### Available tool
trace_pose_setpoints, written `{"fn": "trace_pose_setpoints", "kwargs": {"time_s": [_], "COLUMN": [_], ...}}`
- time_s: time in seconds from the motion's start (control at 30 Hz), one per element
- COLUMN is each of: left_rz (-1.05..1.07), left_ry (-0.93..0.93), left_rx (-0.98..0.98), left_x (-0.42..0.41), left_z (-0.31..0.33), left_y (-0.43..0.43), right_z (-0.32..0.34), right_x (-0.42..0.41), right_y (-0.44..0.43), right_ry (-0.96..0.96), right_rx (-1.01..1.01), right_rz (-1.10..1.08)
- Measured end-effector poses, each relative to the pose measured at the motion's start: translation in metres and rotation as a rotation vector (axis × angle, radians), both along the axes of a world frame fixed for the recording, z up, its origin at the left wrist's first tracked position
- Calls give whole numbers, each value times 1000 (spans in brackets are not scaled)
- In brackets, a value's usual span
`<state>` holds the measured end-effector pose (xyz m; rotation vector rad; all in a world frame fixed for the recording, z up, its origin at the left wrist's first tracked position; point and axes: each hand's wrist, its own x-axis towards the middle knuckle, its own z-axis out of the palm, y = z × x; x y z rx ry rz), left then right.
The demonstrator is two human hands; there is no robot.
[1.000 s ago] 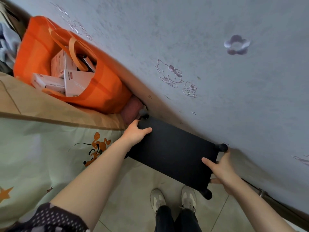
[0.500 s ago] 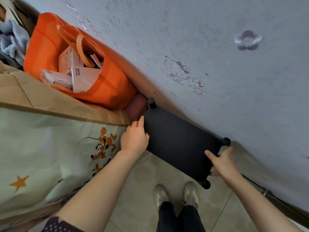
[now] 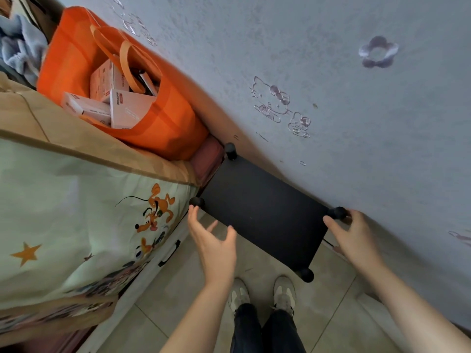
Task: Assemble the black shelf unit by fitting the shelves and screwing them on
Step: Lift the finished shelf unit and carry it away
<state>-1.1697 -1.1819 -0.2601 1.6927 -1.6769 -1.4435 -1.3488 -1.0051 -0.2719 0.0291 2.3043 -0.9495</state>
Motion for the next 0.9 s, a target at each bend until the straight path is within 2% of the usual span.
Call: {"fn": "trace_pose_setpoints", "kwargs": {"time_s": [0.13,0.2,0.27,0.33,0.5,0.9], "left_rz": [251,342,370,354,243,110], "left_ry": [11,27,159,267,305,328], "left_rx": [102,318,588,726,739,670], "left_x": [-17,-19,-20,-22,-28,-28], "left_z": [-9,-15,-20,-27,-40,-54], "left_y": [-1,-1,-1,-2,-12,-38], "right_z": [1,1,-1,-1,5,6], "right_x": [-4,-3,-2,-3,-12,-15], "right_y": [-6,-9,-11,-15,-28,-39], "right_ry": [-257,-267,-264,-313,-514,-552], "right_rx": [-55,-71,-75,-92,-151,-227], "right_rz": [-206,-208,-202,-234,-399,-504]}}
